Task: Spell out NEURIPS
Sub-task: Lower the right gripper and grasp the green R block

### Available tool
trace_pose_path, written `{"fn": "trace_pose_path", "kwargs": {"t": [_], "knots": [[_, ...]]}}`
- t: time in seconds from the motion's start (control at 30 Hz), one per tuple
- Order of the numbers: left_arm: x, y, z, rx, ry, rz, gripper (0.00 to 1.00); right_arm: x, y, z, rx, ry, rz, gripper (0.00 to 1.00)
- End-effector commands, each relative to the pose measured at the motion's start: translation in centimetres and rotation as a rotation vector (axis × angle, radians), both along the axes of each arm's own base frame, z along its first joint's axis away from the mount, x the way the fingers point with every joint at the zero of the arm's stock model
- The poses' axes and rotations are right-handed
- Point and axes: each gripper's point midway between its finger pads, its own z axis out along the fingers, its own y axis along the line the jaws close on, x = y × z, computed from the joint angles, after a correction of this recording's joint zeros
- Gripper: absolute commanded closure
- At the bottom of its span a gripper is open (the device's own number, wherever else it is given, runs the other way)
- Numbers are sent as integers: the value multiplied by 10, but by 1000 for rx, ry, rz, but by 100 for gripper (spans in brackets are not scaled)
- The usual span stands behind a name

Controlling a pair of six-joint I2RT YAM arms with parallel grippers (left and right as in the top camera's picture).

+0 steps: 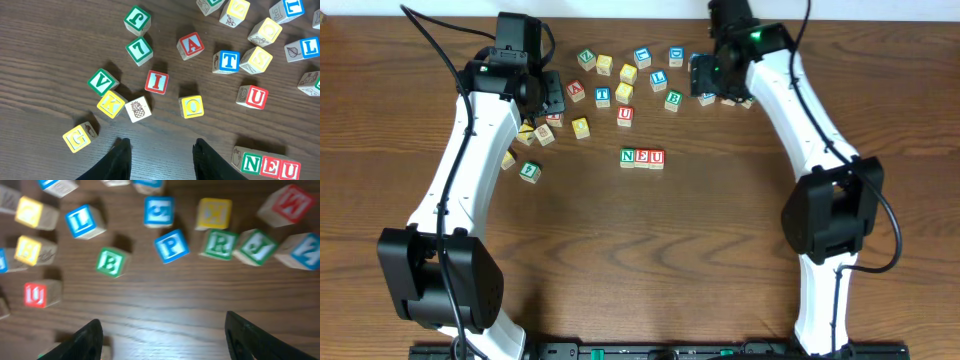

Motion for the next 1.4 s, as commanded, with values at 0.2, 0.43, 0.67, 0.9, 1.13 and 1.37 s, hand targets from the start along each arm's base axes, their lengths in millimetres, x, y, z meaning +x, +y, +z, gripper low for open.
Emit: {"fn": "trace_pose_path", "kwargs": {"t": [0.2,0.43,0.67,0.9,1.13,1.37], "knots": [[-1,1,-7,11,18,-13,60,14,-54,6,-3,-11,-93,27],[0,1,-7,11,16,-12,60,26,-47,-1,37,-36,-123,38],[-1,1,-7,12,18,-12,60,43,-42,-30,52,-43,-157,51],[-1,1,-7,11,18,-12,60,58,-39,-53,55,-59,-154,51],[-1,1,-7,11,18,-12,60,68,-37,-66,35,-85,-98,51],[-1,1,-7,11,18,-12,60,66,-38,-88,22,-48,-100,53]]}}
